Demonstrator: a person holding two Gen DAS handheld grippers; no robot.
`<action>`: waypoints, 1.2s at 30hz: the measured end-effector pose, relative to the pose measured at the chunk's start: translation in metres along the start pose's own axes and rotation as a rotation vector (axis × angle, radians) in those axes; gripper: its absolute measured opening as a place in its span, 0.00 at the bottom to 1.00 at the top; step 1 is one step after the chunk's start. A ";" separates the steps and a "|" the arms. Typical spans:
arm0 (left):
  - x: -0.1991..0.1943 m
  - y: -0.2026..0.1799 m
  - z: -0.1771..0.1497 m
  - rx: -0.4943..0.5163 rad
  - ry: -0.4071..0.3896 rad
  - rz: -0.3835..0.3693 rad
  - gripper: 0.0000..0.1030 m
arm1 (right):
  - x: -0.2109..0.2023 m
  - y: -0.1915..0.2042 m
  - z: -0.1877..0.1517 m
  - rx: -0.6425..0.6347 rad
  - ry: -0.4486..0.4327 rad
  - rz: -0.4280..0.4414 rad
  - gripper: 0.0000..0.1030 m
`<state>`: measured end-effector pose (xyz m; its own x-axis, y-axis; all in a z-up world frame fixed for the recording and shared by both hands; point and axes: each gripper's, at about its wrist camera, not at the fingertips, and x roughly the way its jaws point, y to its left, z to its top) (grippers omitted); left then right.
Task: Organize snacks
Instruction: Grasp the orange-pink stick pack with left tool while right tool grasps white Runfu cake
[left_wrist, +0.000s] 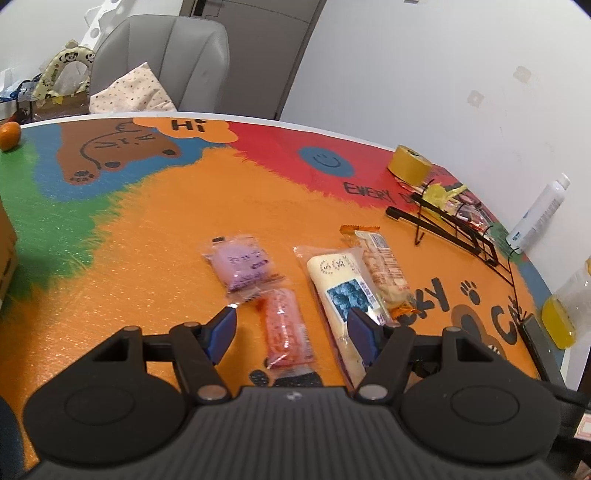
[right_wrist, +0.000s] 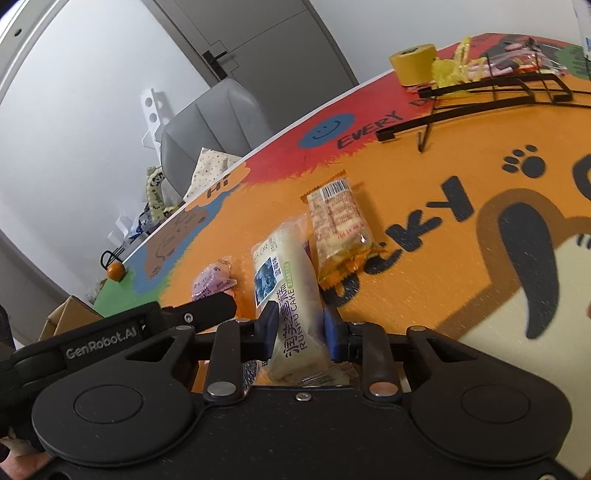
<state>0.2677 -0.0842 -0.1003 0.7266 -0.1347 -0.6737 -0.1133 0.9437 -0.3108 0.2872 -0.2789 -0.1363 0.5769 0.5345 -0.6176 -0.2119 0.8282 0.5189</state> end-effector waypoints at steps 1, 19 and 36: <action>0.000 -0.002 -0.001 0.007 -0.002 0.009 0.64 | -0.002 -0.001 -0.001 0.001 0.001 0.003 0.24; 0.005 0.007 -0.012 0.032 0.024 0.046 0.24 | -0.009 0.019 -0.006 -0.088 -0.020 -0.039 0.47; -0.021 0.037 -0.013 -0.013 0.002 0.063 0.18 | 0.010 0.049 -0.020 -0.233 0.002 -0.160 0.31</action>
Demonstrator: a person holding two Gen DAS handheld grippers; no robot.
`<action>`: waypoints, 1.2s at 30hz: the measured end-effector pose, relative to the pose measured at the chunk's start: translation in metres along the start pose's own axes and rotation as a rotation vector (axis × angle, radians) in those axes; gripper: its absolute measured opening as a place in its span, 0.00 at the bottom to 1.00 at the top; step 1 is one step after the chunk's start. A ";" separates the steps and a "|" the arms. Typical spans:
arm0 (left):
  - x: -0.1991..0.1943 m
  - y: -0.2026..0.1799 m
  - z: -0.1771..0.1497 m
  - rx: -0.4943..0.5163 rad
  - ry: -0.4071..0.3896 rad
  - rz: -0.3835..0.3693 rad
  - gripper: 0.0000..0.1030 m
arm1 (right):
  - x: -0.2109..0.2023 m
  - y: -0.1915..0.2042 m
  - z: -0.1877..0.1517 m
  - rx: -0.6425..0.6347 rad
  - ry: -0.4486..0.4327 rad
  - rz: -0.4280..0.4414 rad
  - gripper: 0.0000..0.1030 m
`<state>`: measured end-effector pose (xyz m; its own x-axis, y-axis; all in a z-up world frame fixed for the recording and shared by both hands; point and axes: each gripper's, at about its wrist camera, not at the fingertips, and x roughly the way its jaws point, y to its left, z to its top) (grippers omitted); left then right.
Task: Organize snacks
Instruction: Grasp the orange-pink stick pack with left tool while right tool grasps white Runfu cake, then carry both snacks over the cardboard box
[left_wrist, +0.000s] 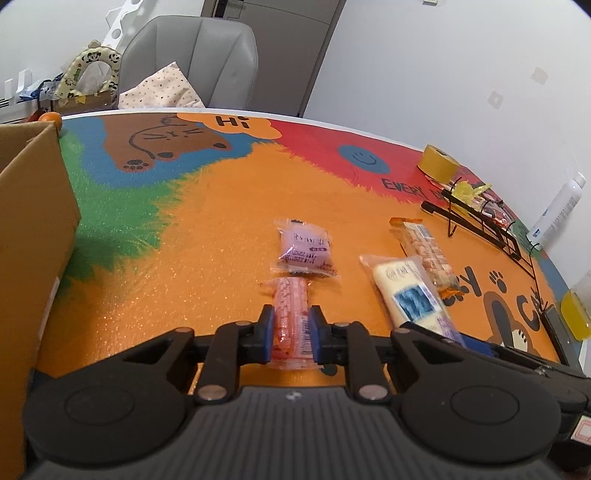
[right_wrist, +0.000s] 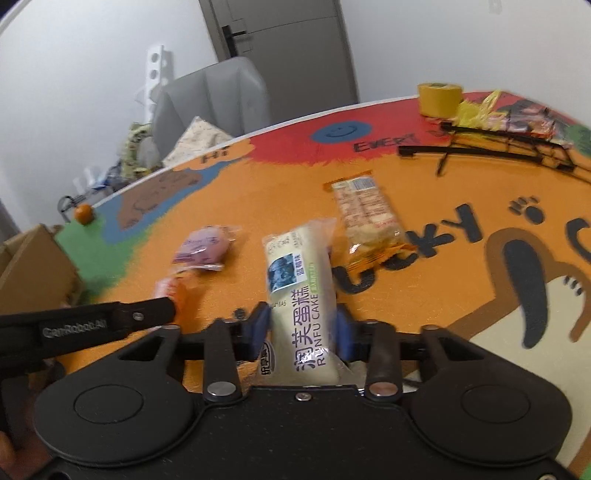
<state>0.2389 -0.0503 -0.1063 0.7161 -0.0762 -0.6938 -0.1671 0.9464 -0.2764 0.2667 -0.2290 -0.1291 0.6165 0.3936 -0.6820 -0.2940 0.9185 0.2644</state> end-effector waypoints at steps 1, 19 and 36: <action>-0.001 0.000 0.000 -0.002 0.002 -0.003 0.18 | -0.002 -0.002 0.000 0.014 0.005 0.020 0.30; 0.008 -0.011 -0.006 0.066 0.000 0.080 0.33 | -0.013 -0.011 -0.007 0.080 0.002 0.049 0.27; -0.018 -0.014 -0.001 0.083 -0.040 0.034 0.05 | -0.032 0.001 -0.002 0.081 -0.060 0.074 0.26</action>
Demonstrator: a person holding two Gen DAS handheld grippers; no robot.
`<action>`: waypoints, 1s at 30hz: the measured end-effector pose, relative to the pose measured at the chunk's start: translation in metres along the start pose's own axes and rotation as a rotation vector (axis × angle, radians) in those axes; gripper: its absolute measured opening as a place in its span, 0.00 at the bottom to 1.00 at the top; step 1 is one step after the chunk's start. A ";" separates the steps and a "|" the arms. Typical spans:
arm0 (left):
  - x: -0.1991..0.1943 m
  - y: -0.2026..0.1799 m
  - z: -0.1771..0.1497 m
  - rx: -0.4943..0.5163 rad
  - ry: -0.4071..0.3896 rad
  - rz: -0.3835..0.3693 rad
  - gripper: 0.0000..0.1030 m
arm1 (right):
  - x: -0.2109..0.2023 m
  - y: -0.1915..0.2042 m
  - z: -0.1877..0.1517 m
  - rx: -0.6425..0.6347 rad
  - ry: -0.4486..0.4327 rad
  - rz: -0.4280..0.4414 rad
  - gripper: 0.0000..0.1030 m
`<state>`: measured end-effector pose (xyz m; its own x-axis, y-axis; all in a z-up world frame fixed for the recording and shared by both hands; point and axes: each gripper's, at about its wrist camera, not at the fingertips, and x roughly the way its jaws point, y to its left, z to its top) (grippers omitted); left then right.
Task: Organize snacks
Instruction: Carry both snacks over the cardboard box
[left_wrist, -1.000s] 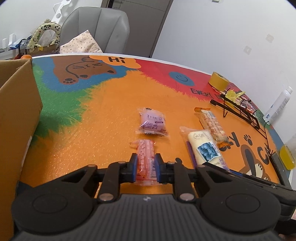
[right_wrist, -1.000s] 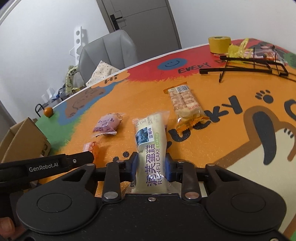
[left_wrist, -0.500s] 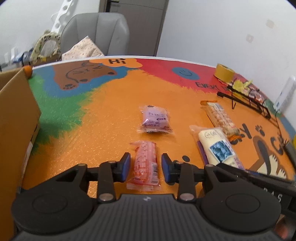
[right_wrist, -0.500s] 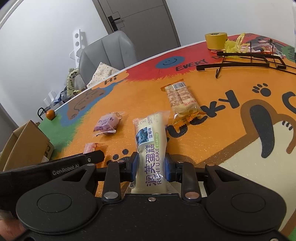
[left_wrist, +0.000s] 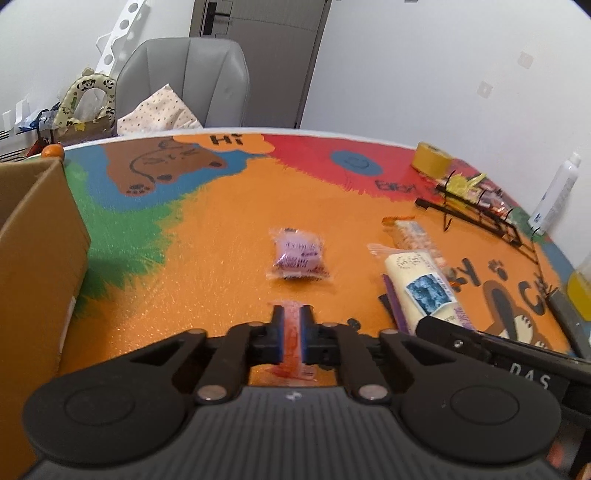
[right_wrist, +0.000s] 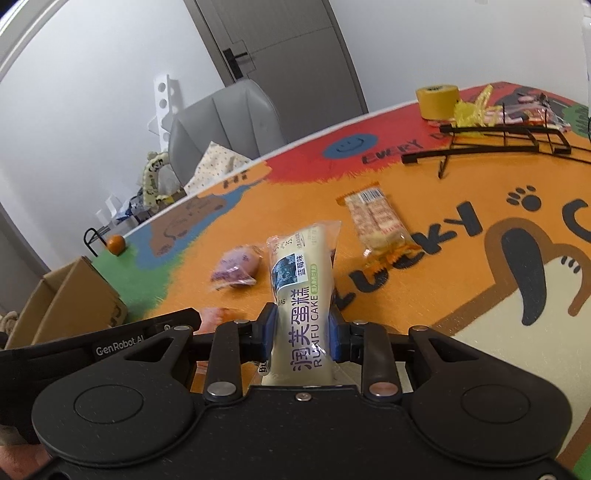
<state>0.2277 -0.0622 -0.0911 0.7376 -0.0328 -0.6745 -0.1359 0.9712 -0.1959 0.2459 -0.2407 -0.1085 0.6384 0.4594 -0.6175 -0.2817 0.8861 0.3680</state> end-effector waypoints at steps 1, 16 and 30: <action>-0.003 0.000 0.001 0.001 -0.007 -0.004 0.05 | -0.001 0.002 0.001 -0.001 -0.005 0.005 0.26; -0.004 0.001 0.000 -0.011 0.014 -0.001 0.23 | -0.010 -0.003 -0.002 0.010 -0.015 -0.003 0.26; 0.026 -0.021 -0.014 0.091 0.044 0.078 0.28 | -0.003 -0.020 -0.006 0.040 0.005 -0.020 0.26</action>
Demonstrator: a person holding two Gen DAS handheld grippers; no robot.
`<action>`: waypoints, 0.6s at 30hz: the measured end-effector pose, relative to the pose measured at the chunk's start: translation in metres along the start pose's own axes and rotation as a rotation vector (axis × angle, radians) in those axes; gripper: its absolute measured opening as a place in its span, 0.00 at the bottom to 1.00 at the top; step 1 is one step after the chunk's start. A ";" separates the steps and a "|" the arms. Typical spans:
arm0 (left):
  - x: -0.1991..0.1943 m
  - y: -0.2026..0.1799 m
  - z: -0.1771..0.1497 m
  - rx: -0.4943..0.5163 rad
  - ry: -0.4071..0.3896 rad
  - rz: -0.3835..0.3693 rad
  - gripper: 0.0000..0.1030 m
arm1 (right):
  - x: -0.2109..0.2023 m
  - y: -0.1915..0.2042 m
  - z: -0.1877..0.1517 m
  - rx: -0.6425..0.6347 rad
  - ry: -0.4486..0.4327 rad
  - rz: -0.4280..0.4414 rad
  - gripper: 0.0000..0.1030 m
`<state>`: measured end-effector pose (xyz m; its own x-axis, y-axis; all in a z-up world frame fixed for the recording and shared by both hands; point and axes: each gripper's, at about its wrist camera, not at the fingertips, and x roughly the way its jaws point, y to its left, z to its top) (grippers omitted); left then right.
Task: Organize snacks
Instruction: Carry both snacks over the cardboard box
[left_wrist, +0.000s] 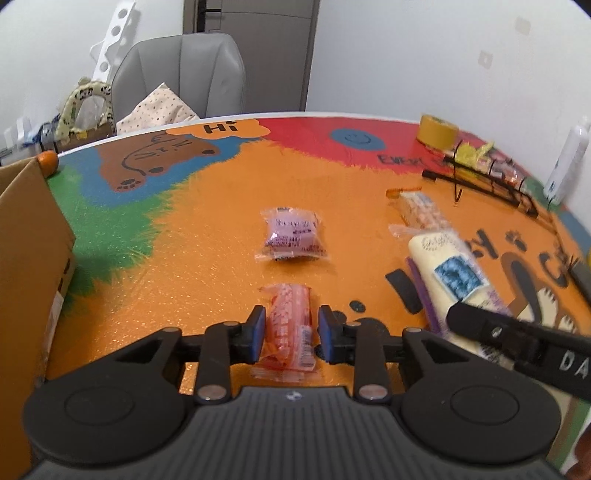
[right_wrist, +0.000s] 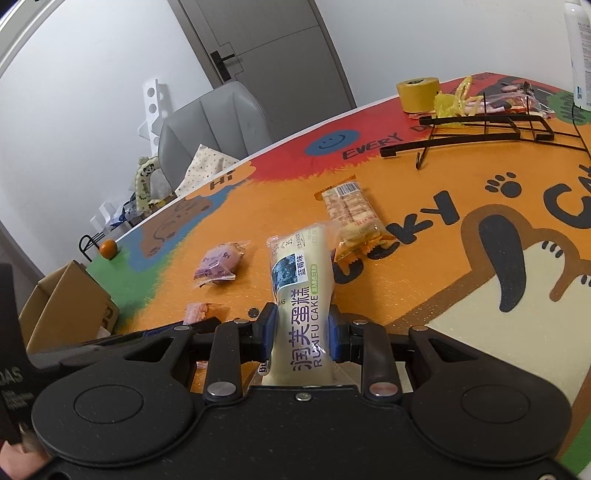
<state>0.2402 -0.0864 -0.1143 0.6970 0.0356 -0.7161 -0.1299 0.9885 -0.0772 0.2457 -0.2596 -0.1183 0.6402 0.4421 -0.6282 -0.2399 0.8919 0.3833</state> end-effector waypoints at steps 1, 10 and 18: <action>0.000 -0.001 -0.001 0.011 -0.010 0.006 0.28 | 0.000 -0.001 0.000 0.001 0.000 0.000 0.26; -0.003 0.004 -0.001 0.015 -0.024 0.007 0.18 | 0.002 0.003 0.000 -0.005 0.003 0.013 0.26; -0.029 0.017 0.007 -0.017 -0.085 -0.016 0.17 | -0.005 0.020 0.003 -0.027 -0.022 0.043 0.26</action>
<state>0.2228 -0.0700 -0.0900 0.7561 0.0328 -0.6536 -0.1294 0.9865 -0.1003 0.2400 -0.2445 -0.1049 0.6451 0.4778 -0.5963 -0.2866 0.8747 0.3908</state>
